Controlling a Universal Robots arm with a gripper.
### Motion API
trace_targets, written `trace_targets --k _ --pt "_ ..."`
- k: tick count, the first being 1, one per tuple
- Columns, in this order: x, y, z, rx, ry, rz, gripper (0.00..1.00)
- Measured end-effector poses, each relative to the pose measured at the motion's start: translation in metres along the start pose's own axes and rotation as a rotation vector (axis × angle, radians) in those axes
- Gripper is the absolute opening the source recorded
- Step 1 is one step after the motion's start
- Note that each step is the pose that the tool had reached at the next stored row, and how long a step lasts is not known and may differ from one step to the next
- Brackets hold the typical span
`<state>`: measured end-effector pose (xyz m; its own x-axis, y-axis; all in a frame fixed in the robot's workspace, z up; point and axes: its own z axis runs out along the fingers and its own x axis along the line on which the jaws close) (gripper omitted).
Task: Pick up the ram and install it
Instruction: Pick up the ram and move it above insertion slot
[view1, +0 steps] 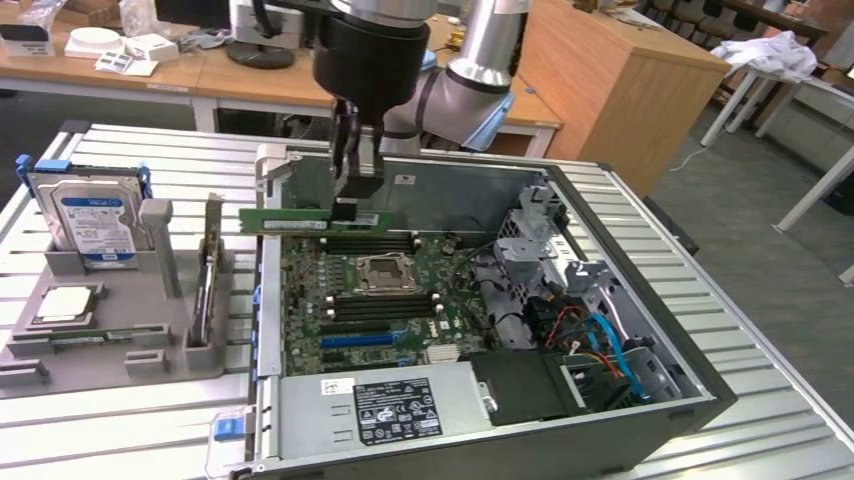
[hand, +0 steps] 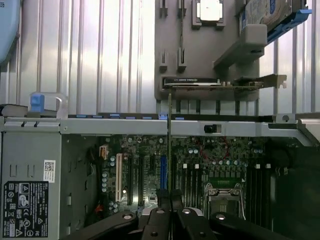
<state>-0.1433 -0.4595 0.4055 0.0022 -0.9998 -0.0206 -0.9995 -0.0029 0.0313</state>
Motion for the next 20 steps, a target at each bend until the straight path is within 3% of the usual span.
trace_targets --k 11,14,20 --pt "0.0 -0.0258 -0.0008 0.0 -0.0001 0.0 0.12" --pt "0.0 -0.0397 -0.0012 0.0 -0.0001 0.0 0.12" --pt "0.0 -0.053 -0.0017 0.0 0.0 0.0 0.12"
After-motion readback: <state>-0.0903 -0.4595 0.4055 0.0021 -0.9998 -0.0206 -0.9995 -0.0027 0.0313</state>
